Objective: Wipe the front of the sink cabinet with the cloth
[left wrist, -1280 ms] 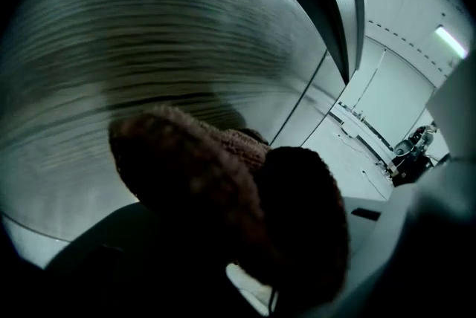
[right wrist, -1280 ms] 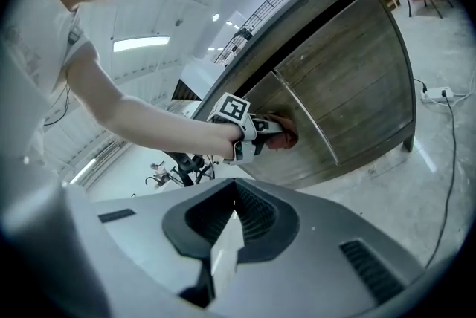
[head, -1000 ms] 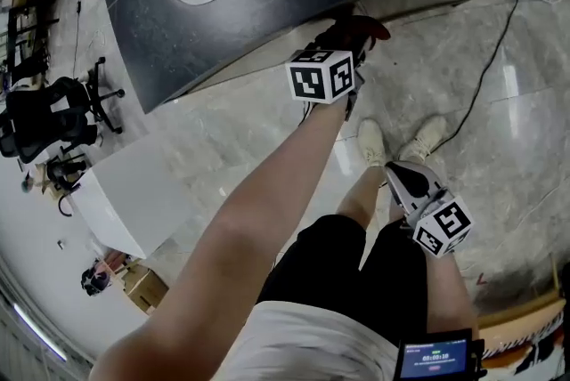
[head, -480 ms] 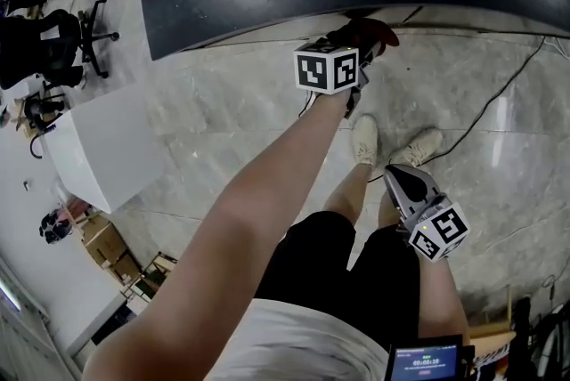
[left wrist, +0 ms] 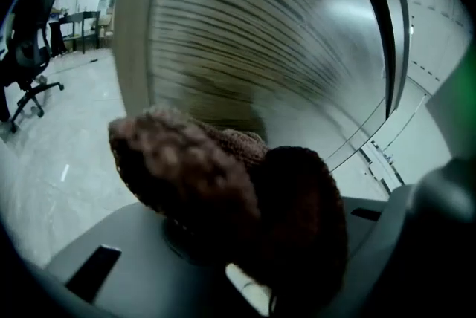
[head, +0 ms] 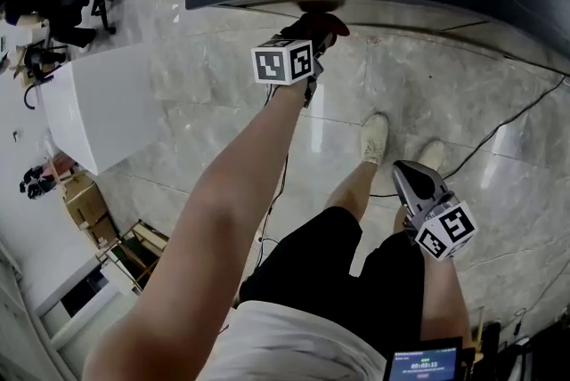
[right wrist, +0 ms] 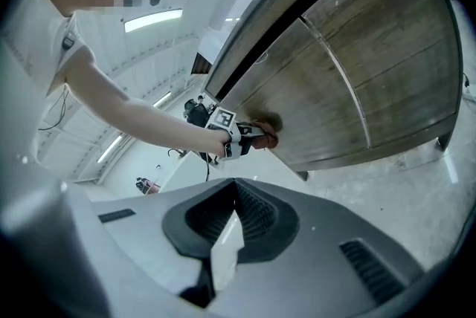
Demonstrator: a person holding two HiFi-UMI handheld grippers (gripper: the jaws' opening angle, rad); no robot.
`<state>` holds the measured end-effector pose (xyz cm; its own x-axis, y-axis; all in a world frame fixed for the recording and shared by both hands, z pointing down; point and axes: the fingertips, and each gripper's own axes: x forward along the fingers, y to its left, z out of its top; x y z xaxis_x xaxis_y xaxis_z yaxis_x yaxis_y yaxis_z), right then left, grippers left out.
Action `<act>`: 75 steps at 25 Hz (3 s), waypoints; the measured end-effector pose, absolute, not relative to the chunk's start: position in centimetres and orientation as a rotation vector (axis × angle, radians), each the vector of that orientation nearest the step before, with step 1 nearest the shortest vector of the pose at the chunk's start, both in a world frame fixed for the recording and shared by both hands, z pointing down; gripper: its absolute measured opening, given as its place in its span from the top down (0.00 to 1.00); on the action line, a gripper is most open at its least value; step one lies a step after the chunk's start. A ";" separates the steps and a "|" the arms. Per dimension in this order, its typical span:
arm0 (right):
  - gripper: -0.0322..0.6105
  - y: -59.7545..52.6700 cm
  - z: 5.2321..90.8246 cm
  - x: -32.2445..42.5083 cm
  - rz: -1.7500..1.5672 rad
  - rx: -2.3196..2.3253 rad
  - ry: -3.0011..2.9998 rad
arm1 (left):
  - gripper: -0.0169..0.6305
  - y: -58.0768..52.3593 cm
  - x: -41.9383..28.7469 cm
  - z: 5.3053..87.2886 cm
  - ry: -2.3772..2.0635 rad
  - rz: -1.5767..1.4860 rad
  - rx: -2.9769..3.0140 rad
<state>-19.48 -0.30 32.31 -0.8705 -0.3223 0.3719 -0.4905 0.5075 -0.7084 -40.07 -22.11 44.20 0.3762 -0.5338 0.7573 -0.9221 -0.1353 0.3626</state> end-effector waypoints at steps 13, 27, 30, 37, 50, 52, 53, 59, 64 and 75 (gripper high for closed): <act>0.93 2.0 41.5 -19.4 1.204 0.526 -2.643 | 0.79 -21.1 -47.1 46.2 -1.499 0.641 1.813; 0.93 -5.1 52.3 -16.7 1.026 0.472 -2.792 | 0.79 -23.5 -37.7 48.4 -1.463 0.606 1.987; 0.93 -5.7 54.7 -17.0 0.968 0.415 -2.814 | 0.79 -23.8 -35.9 48.8 -1.423 0.569 1.991; 0.93 -8.4 58.3 -17.7 0.768 0.296 -2.896 | 0.79 -24.2 -31.7 49.9 -1.325 0.533 2.065; 0.93 -8.4 60.5 -16.6 0.593 0.129 -2.985 | 0.79 -24.5 -17.8 47.7 -1.099 0.398 2.261; 0.93 -8.3 60.2 -16.5 0.558 0.111 -3.002 | 0.79 -24.8 -15.6 47.5 -1.063 0.375 2.295; 0.93 -8.2 60.1 -16.3 0.548 0.105 -3.006 | 0.79 -24.7 -14.6 47.4 -1.048 0.358 2.307; 0.93 -8.0 58.6 -13.8 0.607 0.172 -3.005 | 0.79 -23.5 -11.2 48.6 -0.970 0.285 2.290; 0.93 -7.6 59.4 -11.7 0.588 0.213 -2.967 | 0.79 -24.4 -10.1 48.9 -1.035 0.193 2.270; 0.93 -7.4 63.0 -11.4 0.588 0.259 -2.884 | 0.79 -25.0 -16.5 51.3 -1.263 0.261 2.244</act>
<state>-11.37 -7.45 63.05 -0.9673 -0.1326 0.2161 -0.2066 0.9062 -0.3689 -16.51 -24.96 51.32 0.5406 -0.7299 0.4184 -0.8360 -0.4104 0.3642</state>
